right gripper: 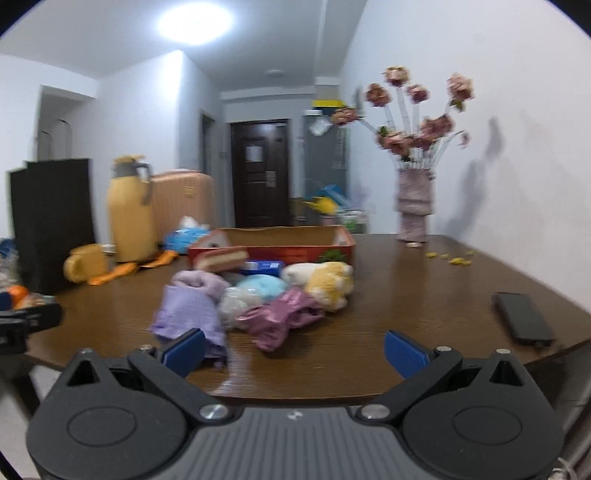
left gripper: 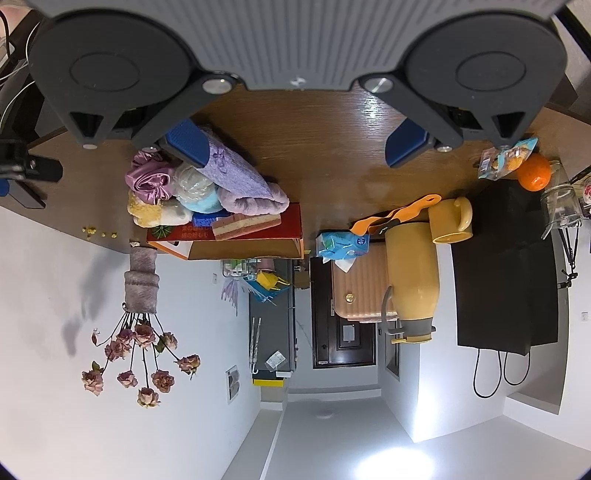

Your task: Organize soft objects

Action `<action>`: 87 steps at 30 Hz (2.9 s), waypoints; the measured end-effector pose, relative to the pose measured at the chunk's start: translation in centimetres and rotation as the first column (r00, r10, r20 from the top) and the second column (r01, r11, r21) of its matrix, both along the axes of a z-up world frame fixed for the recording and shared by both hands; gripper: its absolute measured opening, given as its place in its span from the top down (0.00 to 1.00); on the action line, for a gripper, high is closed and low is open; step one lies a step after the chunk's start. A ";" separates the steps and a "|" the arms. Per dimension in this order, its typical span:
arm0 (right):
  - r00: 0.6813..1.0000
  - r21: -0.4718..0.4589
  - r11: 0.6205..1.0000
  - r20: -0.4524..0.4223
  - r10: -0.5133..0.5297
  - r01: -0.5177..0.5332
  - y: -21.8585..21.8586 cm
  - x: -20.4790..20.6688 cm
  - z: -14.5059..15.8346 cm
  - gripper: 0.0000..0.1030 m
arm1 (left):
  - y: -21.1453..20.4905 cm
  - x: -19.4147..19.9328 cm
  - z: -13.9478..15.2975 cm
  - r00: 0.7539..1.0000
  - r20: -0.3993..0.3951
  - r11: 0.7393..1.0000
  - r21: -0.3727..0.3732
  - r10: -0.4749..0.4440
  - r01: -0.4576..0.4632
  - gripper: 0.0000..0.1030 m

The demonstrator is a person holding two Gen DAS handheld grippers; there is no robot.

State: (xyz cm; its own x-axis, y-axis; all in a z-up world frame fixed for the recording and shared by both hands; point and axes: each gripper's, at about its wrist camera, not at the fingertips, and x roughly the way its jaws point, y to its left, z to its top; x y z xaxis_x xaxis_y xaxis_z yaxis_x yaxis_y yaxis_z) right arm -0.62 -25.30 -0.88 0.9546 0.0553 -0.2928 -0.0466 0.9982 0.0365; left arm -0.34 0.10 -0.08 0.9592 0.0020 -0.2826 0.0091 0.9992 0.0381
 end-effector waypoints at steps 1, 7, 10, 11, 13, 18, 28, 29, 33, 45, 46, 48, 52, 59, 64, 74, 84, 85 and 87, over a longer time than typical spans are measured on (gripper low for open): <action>1.000 0.005 1.000 0.000 -0.016 0.016 0.1 0.0 0.1 0.00 | 0.0 0.1 0.0 1.000 0.000 1.000 0.001 0.000 0.000 0.00; 0.996 0.076 0.994 -0.013 0.083 -0.082 -1.0 0.2 0.1 0.00 | 0.2 0.4 -0.2 1.000 -0.014 1.000 0.002 0.018 -0.018 0.00; 0.998 0.020 0.998 0.027 0.052 -0.052 -0.9 -0.4 0.0 0.00 | 0.2 0.5 -0.2 1.000 -0.017 1.000 0.001 0.026 -0.026 0.00; 0.999 0.005 0.999 0.036 0.034 -0.034 -0.8 -0.5 0.1 0.00 | 0.2 0.5 -0.2 0.999 -0.017 1.000 0.005 0.030 -0.030 0.00; 0.999 0.002 1.000 0.053 0.002 -0.002 -0.8 -0.7 0.2 0.00 | 0.1 0.6 -0.2 0.999 -0.019 0.999 0.021 0.039 -0.039 0.00; 0.998 0.043 0.999 0.051 0.030 -0.032 -1.6 -0.7 0.2 0.00 | 0.1 0.8 -0.4 0.999 -0.032 1.000 0.013 0.023 -0.022 0.00; 0.997 0.129 0.991 0.079 0.013 -0.023 -1.6 -0.7 0.1 0.00 | 0.2 1.3 -0.6 0.999 0.027 0.999 0.044 0.028 -0.029 0.00; 0.997 0.117 0.993 0.073 0.018 -0.027 -1.2 -0.6 -0.1 0.00 | 0.5 1.4 -0.7 0.999 0.032 0.999 0.028 0.028 -0.028 0.00; 0.999 0.097 0.995 0.015 0.028 -0.029 0.1 0.9 -1.0 0.00 | 1.1 3.6 -1.8 0.999 0.035 0.999 0.040 0.035 -0.036 0.00; 0.962 0.042 0.969 -0.121 0.246 -0.242 7.6 10.4 -3.8 0.25 | 2.1 21.5 -1.1 0.958 -0.181 0.964 -0.191 -0.220 0.185 0.03; 0.958 0.045 0.967 -0.133 0.255 -0.252 7.8 11.0 -3.9 0.33 | 2.0 22.7 -1.4 0.951 -0.210 0.963 -0.195 -0.227 0.186 0.08; 0.951 0.053 0.964 -0.160 0.267 -0.261 8.1 12.1 -4.3 0.53 | 1.7 24.1 -2.2 0.945 -0.241 0.965 -0.195 -0.221 0.176 0.37; 0.959 0.047 0.977 -0.187 0.213 -0.208 6.3 12.6 -4.8 0.56 | 1.9 23.0 -4.1 0.912 -0.299 0.948 -0.234 -0.279 0.214 0.69; 0.971 0.117 0.981 -0.167 0.173 -0.155 2.7 11.8 -3.7 0.44 | 1.9 16.2 -4.3 0.894 -0.297 0.919 -0.315 -0.334 0.239 0.39; 0.953 0.237 0.960 -0.225 0.205 -0.151 2.8 13.6 -4.6 0.42 | 1.8 18.8 -3.7 0.910 -0.261 0.918 -0.320 -0.324 0.235 0.41; 0.960 0.227 0.964 -0.210 0.187 -0.138 4.2 14.4 -6.1 0.77 | 1.2 16.6 -4.9 0.865 -0.308 0.894 -0.344 -0.397 0.287 0.94; 0.966 0.093 0.967 -0.086 0.244 -0.236 5.6 10.4 -2.8 0.89 | 1.4 13.0 -0.6 0.911 -0.155 0.896 -0.301 -0.383 0.325 0.96; 0.967 0.086 0.966 -0.060 0.249 -0.243 5.4 10.6 -1.9 0.89 | 1.4 13.6 0.2 0.915 -0.134 0.896 -0.297 -0.380 0.329 0.96; 0.964 0.101 0.961 -0.030 0.263 -0.259 5.0 11.7 0.0 0.89 | 1.2 15.2 1.9 0.924 -0.102 0.900 -0.285 -0.370 0.329 0.96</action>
